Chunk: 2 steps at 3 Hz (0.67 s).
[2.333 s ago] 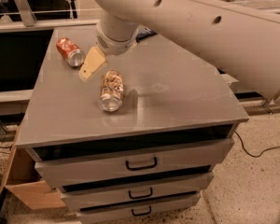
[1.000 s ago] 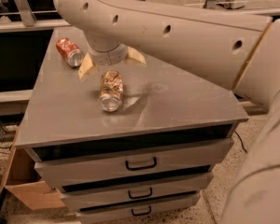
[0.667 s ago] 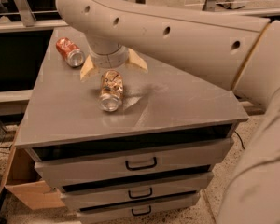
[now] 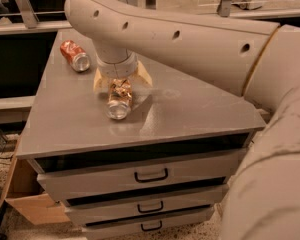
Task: Place orange can upright
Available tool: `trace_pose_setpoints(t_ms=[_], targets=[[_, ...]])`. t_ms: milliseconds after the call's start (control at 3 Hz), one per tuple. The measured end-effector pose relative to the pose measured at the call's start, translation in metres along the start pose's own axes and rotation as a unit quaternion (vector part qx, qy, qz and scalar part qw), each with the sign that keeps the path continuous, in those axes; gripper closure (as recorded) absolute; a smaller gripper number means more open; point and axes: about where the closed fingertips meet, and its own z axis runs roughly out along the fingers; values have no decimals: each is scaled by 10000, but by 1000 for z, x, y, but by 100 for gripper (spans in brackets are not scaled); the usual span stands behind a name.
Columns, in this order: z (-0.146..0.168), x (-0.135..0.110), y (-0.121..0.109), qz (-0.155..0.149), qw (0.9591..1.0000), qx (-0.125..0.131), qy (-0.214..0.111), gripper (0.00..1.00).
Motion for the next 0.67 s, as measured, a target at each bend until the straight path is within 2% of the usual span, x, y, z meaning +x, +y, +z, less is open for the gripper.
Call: trace_pose_setpoints(t_ms=[333,667], targets=[[7,4,2,106,9998,-24,146,42],[5,3,3,119,9998,-21,160,64]])
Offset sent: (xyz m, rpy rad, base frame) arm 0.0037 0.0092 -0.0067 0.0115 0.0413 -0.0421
